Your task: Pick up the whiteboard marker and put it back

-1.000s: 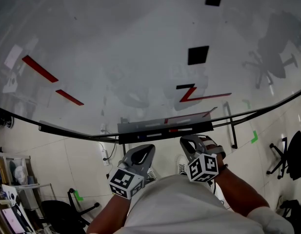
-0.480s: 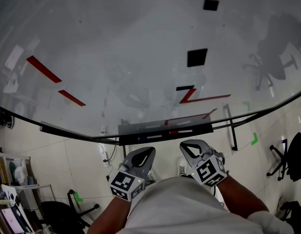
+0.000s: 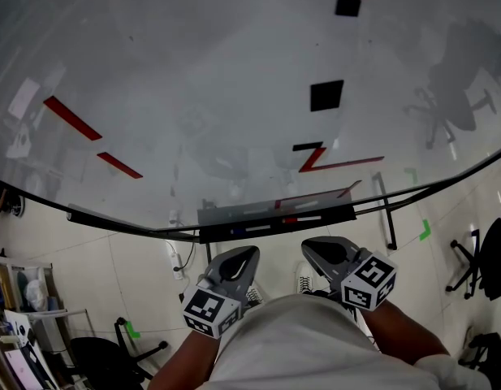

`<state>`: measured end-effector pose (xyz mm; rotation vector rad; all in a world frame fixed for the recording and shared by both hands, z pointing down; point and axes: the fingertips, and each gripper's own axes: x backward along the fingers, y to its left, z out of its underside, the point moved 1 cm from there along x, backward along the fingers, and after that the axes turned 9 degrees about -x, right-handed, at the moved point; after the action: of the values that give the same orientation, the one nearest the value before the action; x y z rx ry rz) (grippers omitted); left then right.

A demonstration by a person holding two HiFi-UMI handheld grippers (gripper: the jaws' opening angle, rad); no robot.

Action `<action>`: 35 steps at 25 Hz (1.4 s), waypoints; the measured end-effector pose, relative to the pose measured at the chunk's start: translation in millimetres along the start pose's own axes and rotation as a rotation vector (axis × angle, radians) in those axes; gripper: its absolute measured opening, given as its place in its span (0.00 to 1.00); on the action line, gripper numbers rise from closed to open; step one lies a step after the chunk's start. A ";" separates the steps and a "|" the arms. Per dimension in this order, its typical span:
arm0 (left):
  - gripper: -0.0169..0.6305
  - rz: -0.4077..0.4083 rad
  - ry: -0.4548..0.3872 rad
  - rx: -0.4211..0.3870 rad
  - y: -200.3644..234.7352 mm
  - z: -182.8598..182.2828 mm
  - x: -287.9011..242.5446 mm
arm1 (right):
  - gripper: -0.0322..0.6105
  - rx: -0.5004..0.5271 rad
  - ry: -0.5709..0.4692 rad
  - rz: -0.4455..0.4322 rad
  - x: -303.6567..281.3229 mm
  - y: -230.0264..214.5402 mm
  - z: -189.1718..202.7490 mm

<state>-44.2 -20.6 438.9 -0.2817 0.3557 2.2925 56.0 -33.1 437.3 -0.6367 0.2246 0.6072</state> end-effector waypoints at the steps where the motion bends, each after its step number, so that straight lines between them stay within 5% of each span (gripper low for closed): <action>1: 0.05 0.001 0.000 0.001 -0.4 0.2 0.1 | 0.05 -0.002 -0.002 -0.001 0.0 0.6 0.4; 11: 0.05 0.047 -0.006 -0.012 -5.0 -1.2 2.4 | 0.05 0.028 0.004 0.043 -0.8 7.6 7.8; 24: 0.05 0.235 0.029 -0.063 -25.2 20.5 31.4 | 0.05 -0.015 -0.065 0.190 18.3 48.2 40.3; 35: 0.05 0.072 0.007 -0.006 -59.4 29.8 44.8 | 0.05 0.047 -0.020 0.079 52.8 57.0 57.9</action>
<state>-33.1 58.6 443.1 -0.2838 0.3681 2.3638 65.4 63.3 435.1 -0.5787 0.2456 0.6820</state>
